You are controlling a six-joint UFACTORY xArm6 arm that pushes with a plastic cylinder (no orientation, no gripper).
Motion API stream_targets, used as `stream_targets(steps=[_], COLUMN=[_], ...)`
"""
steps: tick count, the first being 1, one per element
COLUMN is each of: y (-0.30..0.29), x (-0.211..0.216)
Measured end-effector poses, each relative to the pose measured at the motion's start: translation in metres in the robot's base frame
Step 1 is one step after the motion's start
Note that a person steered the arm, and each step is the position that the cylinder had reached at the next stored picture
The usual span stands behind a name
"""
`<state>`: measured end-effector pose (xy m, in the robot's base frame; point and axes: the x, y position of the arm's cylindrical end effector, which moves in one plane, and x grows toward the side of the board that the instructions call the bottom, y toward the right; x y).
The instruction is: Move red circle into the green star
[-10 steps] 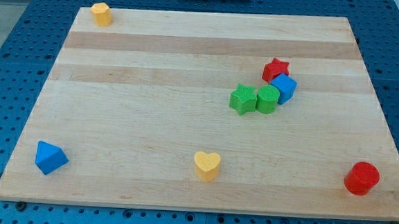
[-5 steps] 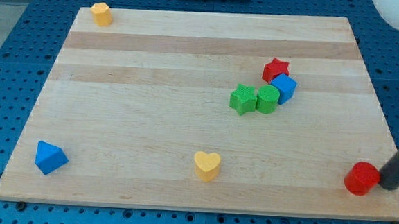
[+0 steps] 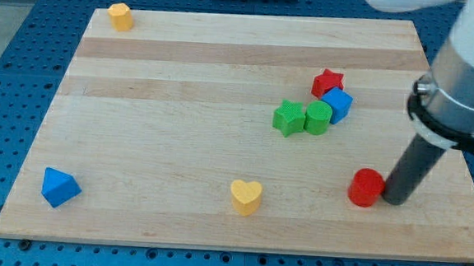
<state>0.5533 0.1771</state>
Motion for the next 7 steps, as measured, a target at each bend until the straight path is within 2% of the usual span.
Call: stream_targets(steps=[5,6,7], y=[-0.137,-0.163,-0.165], x=[0.000,-0.010,-0.052])
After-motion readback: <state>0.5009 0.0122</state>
